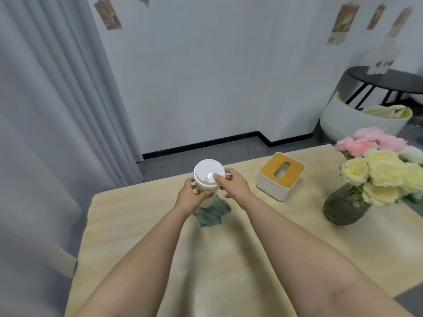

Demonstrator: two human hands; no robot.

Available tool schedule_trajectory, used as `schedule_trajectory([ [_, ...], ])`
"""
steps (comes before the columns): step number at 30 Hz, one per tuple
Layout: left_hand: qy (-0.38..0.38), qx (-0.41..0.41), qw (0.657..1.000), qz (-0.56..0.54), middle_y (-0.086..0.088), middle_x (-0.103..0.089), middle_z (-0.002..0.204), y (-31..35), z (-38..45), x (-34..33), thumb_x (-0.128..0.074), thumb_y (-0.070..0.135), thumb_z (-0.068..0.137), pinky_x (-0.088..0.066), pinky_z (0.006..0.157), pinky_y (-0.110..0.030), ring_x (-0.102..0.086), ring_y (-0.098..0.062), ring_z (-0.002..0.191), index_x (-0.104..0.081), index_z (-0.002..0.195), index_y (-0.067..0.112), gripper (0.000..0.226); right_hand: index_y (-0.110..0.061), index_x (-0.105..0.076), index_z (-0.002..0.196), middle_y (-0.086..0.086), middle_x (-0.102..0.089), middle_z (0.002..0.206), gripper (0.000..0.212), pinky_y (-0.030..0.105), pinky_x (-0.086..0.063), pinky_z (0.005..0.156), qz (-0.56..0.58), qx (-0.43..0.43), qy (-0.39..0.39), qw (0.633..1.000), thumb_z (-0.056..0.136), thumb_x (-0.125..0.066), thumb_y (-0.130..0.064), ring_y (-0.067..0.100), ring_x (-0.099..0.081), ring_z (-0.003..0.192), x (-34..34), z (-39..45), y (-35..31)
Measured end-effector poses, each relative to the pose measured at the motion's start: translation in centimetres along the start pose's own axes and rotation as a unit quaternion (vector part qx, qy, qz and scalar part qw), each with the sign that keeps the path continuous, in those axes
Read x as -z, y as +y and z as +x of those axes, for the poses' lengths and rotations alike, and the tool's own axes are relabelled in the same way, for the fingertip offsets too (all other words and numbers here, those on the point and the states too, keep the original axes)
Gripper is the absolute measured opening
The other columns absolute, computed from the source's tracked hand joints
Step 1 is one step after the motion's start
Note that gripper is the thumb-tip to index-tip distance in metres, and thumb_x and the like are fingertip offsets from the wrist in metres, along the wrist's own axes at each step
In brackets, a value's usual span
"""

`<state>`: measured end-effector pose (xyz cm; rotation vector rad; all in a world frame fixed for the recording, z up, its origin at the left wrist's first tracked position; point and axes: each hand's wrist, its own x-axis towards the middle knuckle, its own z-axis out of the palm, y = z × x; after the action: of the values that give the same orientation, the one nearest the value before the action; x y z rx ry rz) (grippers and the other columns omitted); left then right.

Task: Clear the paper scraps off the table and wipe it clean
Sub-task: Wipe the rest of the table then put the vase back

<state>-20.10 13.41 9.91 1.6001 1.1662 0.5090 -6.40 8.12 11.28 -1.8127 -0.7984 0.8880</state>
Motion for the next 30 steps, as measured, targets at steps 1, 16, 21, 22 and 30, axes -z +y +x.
schedule_trajectory([
  [1,-0.012,0.002,1.000,0.012,-0.007,-0.052,0.125,0.4,-0.5,-1.6,-0.075,0.026,0.077,-0.043,0.095,-0.033,-0.052,-0.021,0.110,-0.037,0.133,0.012,0.069,-0.020,-0.050,0.125,-0.002,-0.058,0.112,0.045,0.034,-0.052,0.083,0.001,-0.006,0.007,1.000,0.085,-0.063,-0.036,0.019,-0.059,0.104,1.7,-0.6,0.9],
  [16,-0.125,-0.002,0.991,0.046,-0.011,-0.051,0.131,3.5,-5.3,-22.6,-0.070,0.023,0.082,-0.044,0.096,-0.034,-0.050,-0.025,0.117,-0.039,0.134,0.010,0.061,-0.019,-0.049,0.127,0.002,-0.059,0.122,0.048,0.036,-0.049,0.089,-0.020,-0.087,0.112,0.990,0.086,-0.061,-0.039,0.020,-0.057,0.106,20.2,-6.9,11.3],
  [21,-0.137,0.012,0.990,0.040,-0.010,-0.051,0.131,3.4,-5.7,-25.3,-0.071,0.024,0.081,-0.045,0.096,-0.039,-0.051,-0.024,0.116,-0.040,0.134,0.012,0.063,-0.019,-0.047,0.130,0.002,-0.056,0.125,0.050,0.041,-0.048,0.095,-0.028,-0.108,0.117,0.987,0.086,-0.060,-0.040,0.022,-0.055,0.111,22.1,-7.2,12.8],
  [22,-0.137,0.014,0.990,0.039,-0.010,-0.051,0.131,3.4,-5.7,-25.5,-0.071,0.024,0.081,-0.046,0.096,-0.041,-0.051,-0.024,0.117,-0.039,0.135,0.013,0.063,-0.019,-0.047,0.131,0.002,-0.056,0.126,0.051,0.041,-0.048,0.095,-0.030,-0.111,0.117,0.986,0.086,-0.059,-0.040,0.022,-0.055,0.112,22.2,-7.1,13.0],
  [30,-0.119,0.026,0.992,0.017,-0.007,-0.049,0.135,3.1,-6.1,-26.5,-0.067,0.022,0.085,-0.043,0.099,-0.042,-0.049,-0.023,0.121,-0.034,0.141,0.016,0.065,-0.014,-0.050,0.129,0.001,-0.054,0.125,0.043,0.024,-0.036,0.083,0.065,-0.111,0.160,0.979,0.089,-0.059,-0.031,0.016,-0.050,0.109,21.1,-7.0,13.7],
])
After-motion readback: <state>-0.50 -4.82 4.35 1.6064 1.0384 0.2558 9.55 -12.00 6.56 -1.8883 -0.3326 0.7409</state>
